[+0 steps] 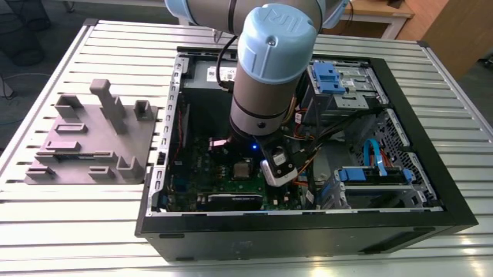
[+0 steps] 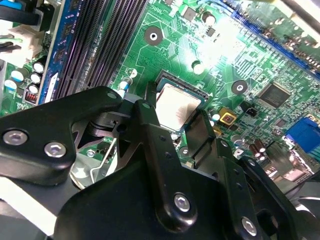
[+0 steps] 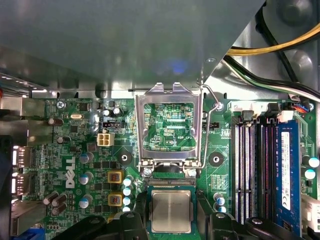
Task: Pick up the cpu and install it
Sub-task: 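Place the cpu into insertion slot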
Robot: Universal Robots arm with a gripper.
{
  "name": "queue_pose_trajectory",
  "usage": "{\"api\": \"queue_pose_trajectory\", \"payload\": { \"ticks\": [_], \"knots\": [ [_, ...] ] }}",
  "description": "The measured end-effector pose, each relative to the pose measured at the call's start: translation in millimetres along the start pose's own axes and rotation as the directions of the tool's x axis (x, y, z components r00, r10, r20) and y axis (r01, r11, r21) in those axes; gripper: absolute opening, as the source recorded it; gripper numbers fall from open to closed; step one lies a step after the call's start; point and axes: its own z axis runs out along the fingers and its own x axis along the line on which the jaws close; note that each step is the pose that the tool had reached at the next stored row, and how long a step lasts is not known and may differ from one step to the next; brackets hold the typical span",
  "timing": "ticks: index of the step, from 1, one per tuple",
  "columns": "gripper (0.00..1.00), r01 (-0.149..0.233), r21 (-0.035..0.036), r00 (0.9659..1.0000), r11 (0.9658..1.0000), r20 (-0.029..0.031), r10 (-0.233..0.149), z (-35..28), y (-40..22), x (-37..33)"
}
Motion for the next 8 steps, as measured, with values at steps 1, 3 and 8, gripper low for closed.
{"api": "queue_pose_trajectory", "payload": {
  "ticks": [1,3,8],
  "knots": [
    [0.47,0.0,-0.0001,1.0,1.0,0.0,0.0,0.0,0.0,0.0],
    [0.47,0.0,0.0,1.0,1.0,0.0,0.0,0.0,0.1,0.0],
    [0.47,0.0,-0.0002,1.0,1.0,0.0,0.0,0.0,0.1,0.0]
  ]
}}
